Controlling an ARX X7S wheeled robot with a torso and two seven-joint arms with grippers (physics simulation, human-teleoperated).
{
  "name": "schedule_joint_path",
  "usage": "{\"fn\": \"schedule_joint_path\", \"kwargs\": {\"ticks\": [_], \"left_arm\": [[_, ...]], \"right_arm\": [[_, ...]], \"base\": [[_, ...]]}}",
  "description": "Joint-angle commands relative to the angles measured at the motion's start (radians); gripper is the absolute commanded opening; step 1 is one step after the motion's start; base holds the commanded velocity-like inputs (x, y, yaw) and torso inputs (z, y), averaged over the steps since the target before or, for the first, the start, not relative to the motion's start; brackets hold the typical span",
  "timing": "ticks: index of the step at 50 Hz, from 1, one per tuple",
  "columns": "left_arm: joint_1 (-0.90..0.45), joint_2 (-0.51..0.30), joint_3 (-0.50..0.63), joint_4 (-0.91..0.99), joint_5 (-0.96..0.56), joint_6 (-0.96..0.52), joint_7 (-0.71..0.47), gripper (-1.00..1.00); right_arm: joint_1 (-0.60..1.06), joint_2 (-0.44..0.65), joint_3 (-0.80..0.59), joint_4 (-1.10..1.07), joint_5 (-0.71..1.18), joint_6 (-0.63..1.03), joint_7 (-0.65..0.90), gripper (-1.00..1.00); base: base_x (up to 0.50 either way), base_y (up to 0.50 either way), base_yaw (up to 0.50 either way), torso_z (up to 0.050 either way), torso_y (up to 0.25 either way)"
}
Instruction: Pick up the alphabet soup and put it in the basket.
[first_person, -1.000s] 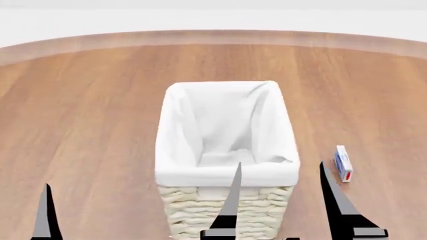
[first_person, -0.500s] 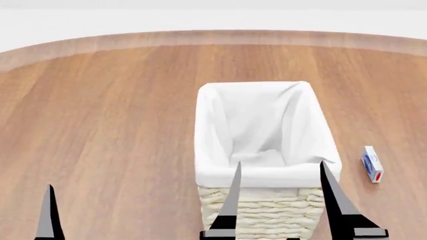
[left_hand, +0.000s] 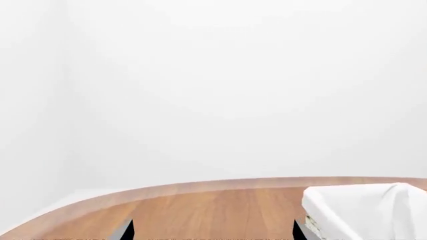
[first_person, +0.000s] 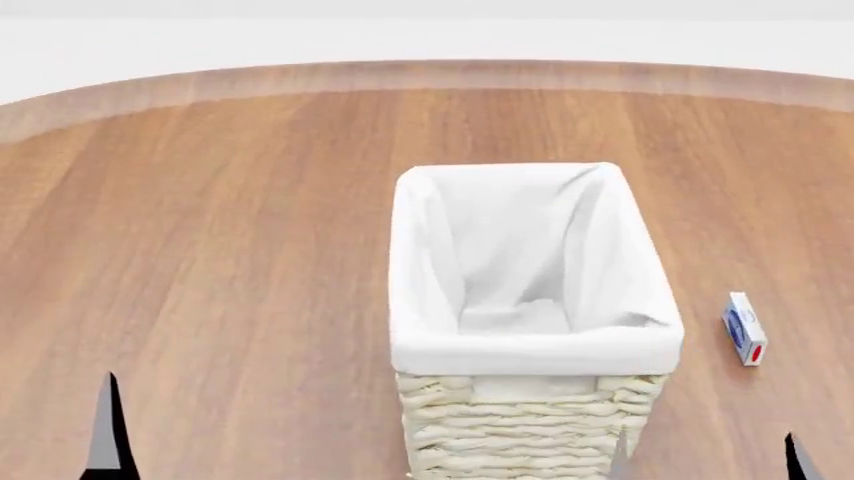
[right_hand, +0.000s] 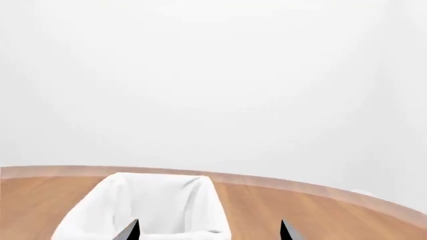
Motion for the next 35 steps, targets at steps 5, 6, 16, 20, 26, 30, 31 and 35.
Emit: {"fn": "schedule_joint_path", "kwargs": {"ticks": [5,6,16,20,26,30,31,35], "left_arm": [[-0.013,-0.013,0.016,-0.054,0.013,0.023,-0.023,1.0],[-0.014,-0.014,0.015,-0.057,0.011,0.024,-0.024,1.0],[-0.019,-0.017,0.022,-0.1,0.005,0.048,-0.034,1.0],[-0.02,-0.022,0.025,-0.096,0.006,0.043,-0.039,1.0],[-0.023,-0.025,0.029,-0.096,0.002,0.039,-0.044,1.0],[-0.023,-0.028,0.028,-0.105,-0.003,0.045,-0.048,1.0],[-0.022,-0.028,0.028,-0.106,-0.003,0.046,-0.049,1.0],[-0.022,-0.03,0.028,-0.108,-0.01,0.048,-0.051,1.0]], "right_arm": [[-0.353,-0.038,0.11,0.259,-0.015,-0.411,-0.061,1.0],[-0.364,-0.042,0.108,0.271,-0.015,-0.433,-0.065,1.0],[-0.459,-0.13,0.131,0.483,-0.049,-0.675,-0.037,1.0],[-0.454,-0.141,0.134,0.532,-0.051,-0.719,-0.033,1.0],[-0.455,-0.158,0.146,0.57,-0.084,-0.765,-0.007,1.0],[-0.453,-0.17,0.135,0.619,-0.084,-0.804,-0.01,1.0],[-0.45,-0.171,0.131,0.627,-0.081,-0.809,-0.012,1.0],[-0.43,-0.172,0.119,0.651,-0.083,-0.812,-0.011,1.0]], "base": [[0.0,0.0,0.0,0.0,0.0],[0.0,0.0,0.0,0.0,0.0],[0.0,0.0,0.0,0.0,0.0],[0.0,0.0,0.0,0.0,0.0],[0.0,0.0,0.0,0.0,0.0],[0.0,0.0,0.0,0.0,0.0],[0.0,0.0,0.0,0.0,0.0],[0.0,0.0,0.0,0.0,0.0]]}}
